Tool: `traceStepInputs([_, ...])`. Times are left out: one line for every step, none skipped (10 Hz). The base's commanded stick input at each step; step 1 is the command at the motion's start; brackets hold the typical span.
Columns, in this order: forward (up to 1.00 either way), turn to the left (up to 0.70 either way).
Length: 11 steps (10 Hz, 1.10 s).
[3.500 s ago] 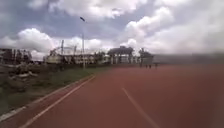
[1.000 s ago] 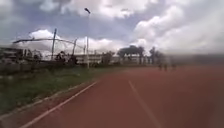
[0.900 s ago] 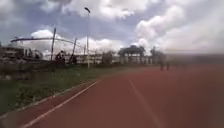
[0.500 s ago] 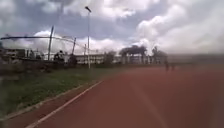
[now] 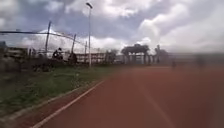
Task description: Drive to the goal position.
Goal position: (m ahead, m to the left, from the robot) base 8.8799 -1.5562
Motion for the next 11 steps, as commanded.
traceStepInputs([1.0,-0.37])
traceStepInputs([1.0,-0.37])
traceStepInputs([1.0,-0.37])
traceStepInputs([1.0,-0.37])
traceStepInputs([1.0,-0.34])
traceStepInputs([1.0,-0.12])
traceStepInputs([1.0,0.0])
traceStepInputs([1.0,0.0])
traceStepInputs([1.0,0.0])
traceStepInputs([1.0,0.0])
traceStepInputs([1.0,0.0])
